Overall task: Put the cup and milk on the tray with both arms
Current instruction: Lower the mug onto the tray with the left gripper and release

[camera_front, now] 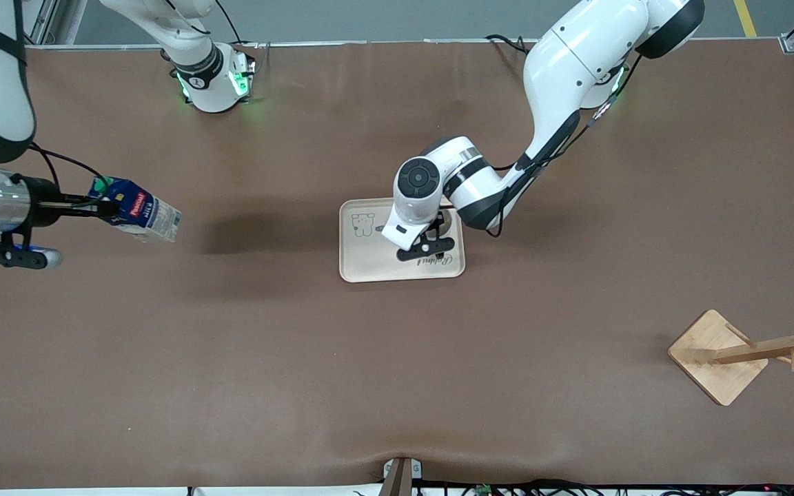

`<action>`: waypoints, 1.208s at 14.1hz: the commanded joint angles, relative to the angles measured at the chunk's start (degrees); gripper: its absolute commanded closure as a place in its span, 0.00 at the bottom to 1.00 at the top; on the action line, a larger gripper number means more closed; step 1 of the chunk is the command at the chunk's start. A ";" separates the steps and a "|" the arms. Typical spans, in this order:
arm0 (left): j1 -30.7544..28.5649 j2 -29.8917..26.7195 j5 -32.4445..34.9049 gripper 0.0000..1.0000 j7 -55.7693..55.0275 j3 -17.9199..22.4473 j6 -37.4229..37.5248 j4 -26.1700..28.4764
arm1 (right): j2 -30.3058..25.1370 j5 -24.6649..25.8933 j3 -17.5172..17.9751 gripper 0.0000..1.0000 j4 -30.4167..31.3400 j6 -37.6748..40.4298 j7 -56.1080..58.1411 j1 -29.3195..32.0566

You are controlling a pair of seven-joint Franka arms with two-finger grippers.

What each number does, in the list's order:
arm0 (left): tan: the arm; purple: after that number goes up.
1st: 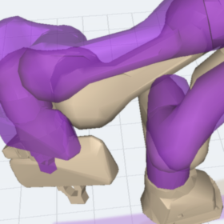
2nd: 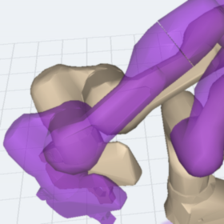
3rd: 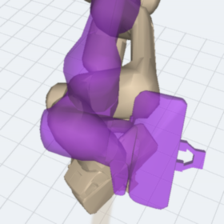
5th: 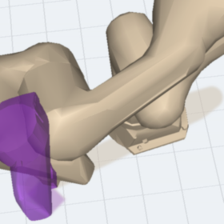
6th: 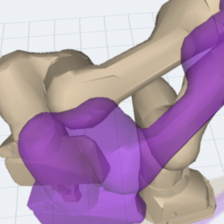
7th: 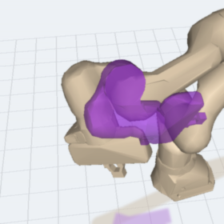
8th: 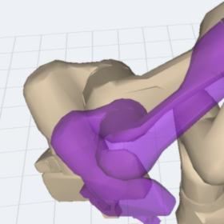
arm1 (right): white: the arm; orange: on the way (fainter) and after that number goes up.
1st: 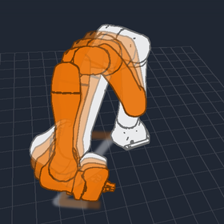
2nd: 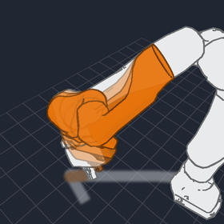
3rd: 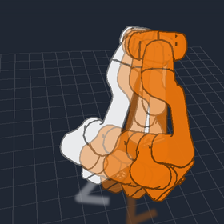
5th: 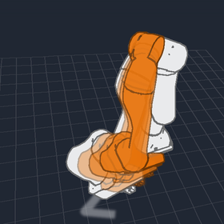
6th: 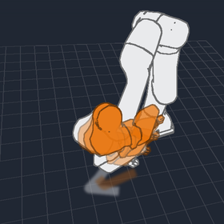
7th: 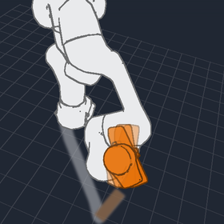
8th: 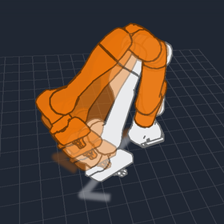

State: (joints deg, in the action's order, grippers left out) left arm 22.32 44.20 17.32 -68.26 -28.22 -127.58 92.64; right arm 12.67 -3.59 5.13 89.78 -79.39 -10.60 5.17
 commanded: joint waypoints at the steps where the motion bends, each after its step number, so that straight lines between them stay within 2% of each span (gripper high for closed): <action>1: 0.44 1.50 1.75 1.00 -1.08 0.00 -0.92 -1.59 | 0.34 -0.19 -0.12 1.00 -1.19 1.69 -6.01 -4.63; 2: 0.44 1.50 1.75 0.64 -1.00 0.18 -1.18 -1.59 | 0.34 -0.62 -0.12 1.00 -1.19 1.69 -6.01 -5.69; 3: 0.44 1.41 1.75 0.35 -0.99 0.44 -1.27 -1.59 | 0.43 -0.72 -0.03 1.00 -1.10 1.69 -6.01 -6.66; 4: 0.53 1.15 1.84 0.00 -0.99 0.79 -1.36 -1.67 | 0.51 -0.80 -0.03 1.00 -1.10 1.60 -6.10 -7.88; 6: 0.79 0.45 2.37 0.00 -1.17 0.79 -1.36 -2.37 | 1.48 -1.33 -0.03 1.00 -1.10 1.16 -6.10 -10.60; 9: 0.53 -0.78 2.63 0.00 -4.24 0.79 -0.92 -4.05 | 4.20 -8.86 -0.12 1.00 -1.01 -2.94 -11.69 -15.53; 12: -1.22 -6.65 2.63 0.00 -3.72 0.79 2.75 -4.14 | 7.10 -9.85 -0.03 1.00 -1.27 -10.68 -23.47 -23.08; 15: -6.67 -12.63 2.46 0.00 -2.76 0.53 6.45 -4.14 | 10.61 -14.06 -0.03 1.00 -1.45 -16.31 -31.65 -28.62; 17: -10.35 -16.15 2.63 0.00 1.97 0.71 9.96 -4.14 | 13.51 -14.43 -0.12 1.00 -4.68 -17.73 -35.70 -31.96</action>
State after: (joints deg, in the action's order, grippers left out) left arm 15.05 32.28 18.68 -68.90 -27.46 -120.65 86.86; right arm 23.19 -16.44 5.60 89.42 -97.23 -42.26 -24.47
